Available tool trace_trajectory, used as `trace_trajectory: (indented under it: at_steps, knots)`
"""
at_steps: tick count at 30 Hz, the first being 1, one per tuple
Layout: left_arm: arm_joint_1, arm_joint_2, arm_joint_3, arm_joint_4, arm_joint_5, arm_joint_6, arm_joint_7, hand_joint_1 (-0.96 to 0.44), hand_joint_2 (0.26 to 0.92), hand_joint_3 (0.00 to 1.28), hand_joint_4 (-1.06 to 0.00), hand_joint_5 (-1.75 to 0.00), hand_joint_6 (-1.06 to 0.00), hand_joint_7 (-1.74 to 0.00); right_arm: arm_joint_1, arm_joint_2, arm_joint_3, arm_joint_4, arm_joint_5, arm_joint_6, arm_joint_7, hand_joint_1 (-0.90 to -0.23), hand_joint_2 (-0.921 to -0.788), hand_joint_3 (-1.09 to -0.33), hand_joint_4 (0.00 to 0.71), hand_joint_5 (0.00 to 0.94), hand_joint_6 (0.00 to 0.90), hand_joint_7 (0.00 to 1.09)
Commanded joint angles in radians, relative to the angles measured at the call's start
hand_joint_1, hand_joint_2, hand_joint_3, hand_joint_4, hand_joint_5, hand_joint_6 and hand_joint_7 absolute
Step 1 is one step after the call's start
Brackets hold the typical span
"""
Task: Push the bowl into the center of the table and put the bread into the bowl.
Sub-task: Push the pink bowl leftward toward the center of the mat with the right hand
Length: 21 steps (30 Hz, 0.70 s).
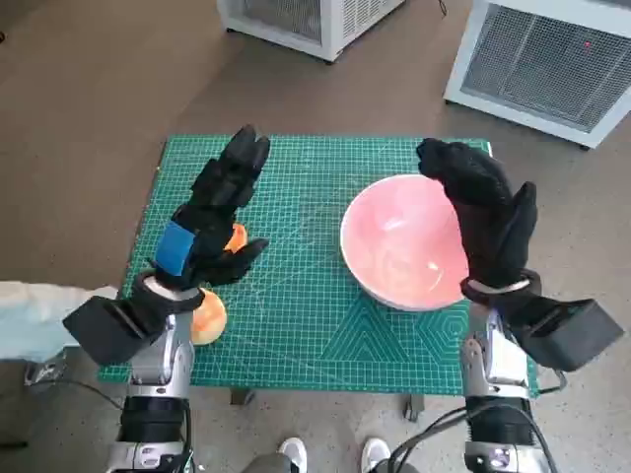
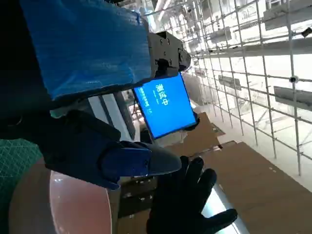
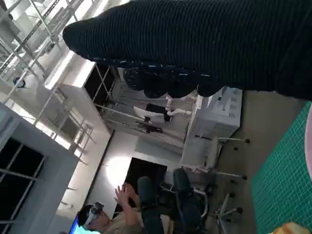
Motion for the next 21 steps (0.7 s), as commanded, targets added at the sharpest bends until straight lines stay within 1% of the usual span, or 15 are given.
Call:
trace_trajectory:
  at_steps: [1,14,21]
  knots:
    - [-0.017,0.007,0.002,0.002,-0.016,0.008,-0.013,-0.66,0.921,0.32,-0.1,0.0,-0.14,-0.07,0.019,-0.006,-0.007,0.009,0.006,0.013,0.009,-0.75,-0.921,-0.772,0.229,0.002,0.048,0.55]
    - [-0.022,0.007,-0.001,-0.005,-0.007,0.014,-0.012,-0.65,0.921,0.32,-0.1,-0.01,-0.14,-0.07,0.017,-0.003,-0.011,0.016,0.017,0.019,0.019,-0.747,-0.921,-0.763,0.227,0.001,0.054,0.55]
    - [-0.026,0.008,-0.001,-0.002,-0.012,0.015,-0.018,-0.65,0.921,0.32,-0.11,-0.01,-0.14,-0.07,0.021,-0.005,-0.011,0.013,0.017,0.017,0.021,-0.745,-0.921,-0.759,0.226,0.0,0.054,0.55]
